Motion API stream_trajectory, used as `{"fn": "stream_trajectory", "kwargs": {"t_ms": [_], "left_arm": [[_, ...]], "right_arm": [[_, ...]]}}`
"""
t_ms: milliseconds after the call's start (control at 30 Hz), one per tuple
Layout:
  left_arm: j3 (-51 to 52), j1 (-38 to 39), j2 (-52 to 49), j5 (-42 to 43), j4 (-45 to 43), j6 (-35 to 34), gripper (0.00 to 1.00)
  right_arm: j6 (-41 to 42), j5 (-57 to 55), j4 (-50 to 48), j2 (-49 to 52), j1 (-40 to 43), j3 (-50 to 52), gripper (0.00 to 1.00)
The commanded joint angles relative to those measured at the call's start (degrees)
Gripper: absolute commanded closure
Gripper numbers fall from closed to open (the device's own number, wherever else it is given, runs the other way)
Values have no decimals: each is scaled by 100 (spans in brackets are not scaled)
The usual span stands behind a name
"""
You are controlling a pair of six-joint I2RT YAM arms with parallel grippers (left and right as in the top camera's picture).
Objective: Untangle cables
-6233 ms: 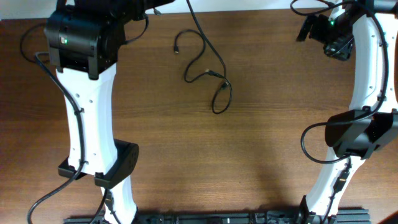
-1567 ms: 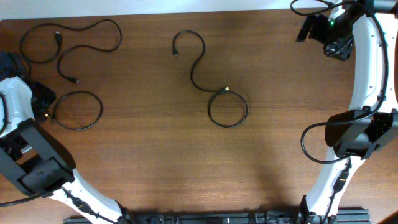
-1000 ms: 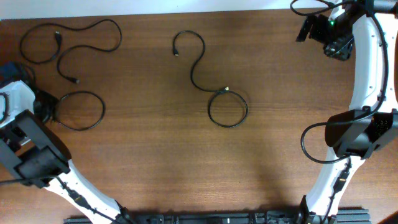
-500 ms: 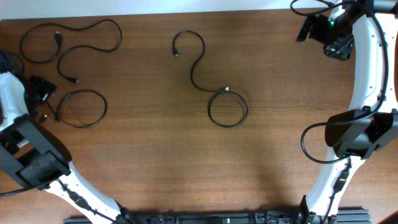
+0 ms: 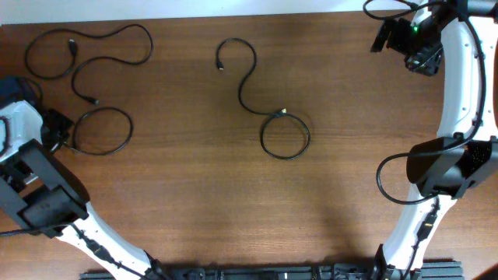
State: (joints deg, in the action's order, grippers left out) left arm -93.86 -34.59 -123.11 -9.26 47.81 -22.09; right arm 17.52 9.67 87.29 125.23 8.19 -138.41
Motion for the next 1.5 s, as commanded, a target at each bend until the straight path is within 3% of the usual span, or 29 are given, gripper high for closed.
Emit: {"fn": "stream_trajectory", "kwargs": {"t_ms": [0,167,233,300,400,433,467,567,633,733,800,900,967,1067,1133,1200,1300,1467], "left_arm": [[529,-46,107,-175,-546,-11,100],[942,-46,107,-170,-1283,26,100],[920,-39,109,-92,-1469,555,99],[728,-35,114,-111,-1360,876,52],[188,-35,236,-107,-811,870,29],[-13,-35,315,-107,-597,870,5],[-247,-35,428,-105,-367,870,1],[-625,-35,822,289,-15,868,1],[-667,-35,1198,1676,-87,866,1],[-658,72,1360,4507,-258,612,1],[-654,450,1333,4892,-127,640,1],[-651,1397,1331,4835,96,1032,1],[-651,2221,1331,4363,70,1021,1],[-651,3467,1329,2894,70,1014,1],[-651,4498,1298,1231,68,538,1],[-651,5305,1102,348,-149,197,0],[-651,5838,619,192,-492,37,2],[-651,6006,-157,94,-581,-321,10]], "right_arm": [[-59,-70,4,-2,13,20,2],[-61,-70,4,-2,13,20,2],[-59,-70,4,-2,13,20,2],[-61,-70,4,-2,13,20,2],[-59,-70,4,-2,13,20,2],[-59,-70,4,-2,13,20,2],[-61,-70,4,-2,13,20,2],[-61,-70,4,-2,13,20,2],[-59,-70,4,-2,13,20,2],[-61,-70,4,-2,13,20,2],[-59,-70,4,-2,13,20,2],[-61,-70,4,-2,13,20,2],[-59,-70,4,-2,13,20,2],[-59,-70,4,-2,13,20,2],[-61,-70,4,-2,13,20,2],[-59,-70,4,-2,13,20,2],[-61,-70,4,-2,13,20,2],[-61,-70,4,-2,13,20,2]]}}
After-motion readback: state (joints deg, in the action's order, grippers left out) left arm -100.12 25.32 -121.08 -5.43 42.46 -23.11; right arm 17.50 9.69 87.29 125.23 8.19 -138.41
